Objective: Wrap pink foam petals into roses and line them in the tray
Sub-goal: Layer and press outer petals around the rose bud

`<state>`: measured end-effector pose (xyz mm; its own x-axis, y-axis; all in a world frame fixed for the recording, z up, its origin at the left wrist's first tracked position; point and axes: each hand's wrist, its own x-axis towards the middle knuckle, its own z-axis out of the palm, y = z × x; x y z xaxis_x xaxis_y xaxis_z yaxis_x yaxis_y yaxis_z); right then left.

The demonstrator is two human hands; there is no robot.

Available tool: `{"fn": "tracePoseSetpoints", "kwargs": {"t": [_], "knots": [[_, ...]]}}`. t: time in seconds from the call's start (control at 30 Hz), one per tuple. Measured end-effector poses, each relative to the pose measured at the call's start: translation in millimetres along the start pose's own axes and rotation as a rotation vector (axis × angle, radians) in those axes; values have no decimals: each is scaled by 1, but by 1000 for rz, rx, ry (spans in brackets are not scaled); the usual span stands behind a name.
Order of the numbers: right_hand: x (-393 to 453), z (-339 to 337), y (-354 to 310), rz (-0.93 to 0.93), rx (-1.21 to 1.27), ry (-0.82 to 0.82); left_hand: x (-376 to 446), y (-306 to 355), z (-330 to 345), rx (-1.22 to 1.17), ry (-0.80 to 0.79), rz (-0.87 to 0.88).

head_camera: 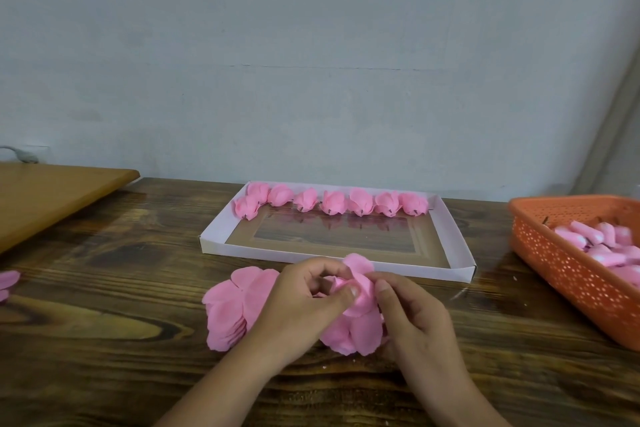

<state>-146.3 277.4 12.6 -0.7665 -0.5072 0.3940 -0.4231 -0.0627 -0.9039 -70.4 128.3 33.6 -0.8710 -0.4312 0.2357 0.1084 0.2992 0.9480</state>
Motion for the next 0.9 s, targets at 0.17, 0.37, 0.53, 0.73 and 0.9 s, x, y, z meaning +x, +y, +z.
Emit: {"fn": "tracePoseSetpoints", "kwargs": {"t": [0.17,0.37,0.53,0.73,0.9], "knots": [[0,1,2,-11,90,6,-1,0,1,-6,-6,10],[0,1,1,-40,92,13,-2,0,2,-78,-37,63],[0,-1,-1,-25,64,21,-1,2,2,-32,-61,117],[2,-2,-3,-9,84,4,-1,1,-1,-59,-58,107],[4,-3,-1,31,98,4,0,2,-1,-24,-85,94]]}}
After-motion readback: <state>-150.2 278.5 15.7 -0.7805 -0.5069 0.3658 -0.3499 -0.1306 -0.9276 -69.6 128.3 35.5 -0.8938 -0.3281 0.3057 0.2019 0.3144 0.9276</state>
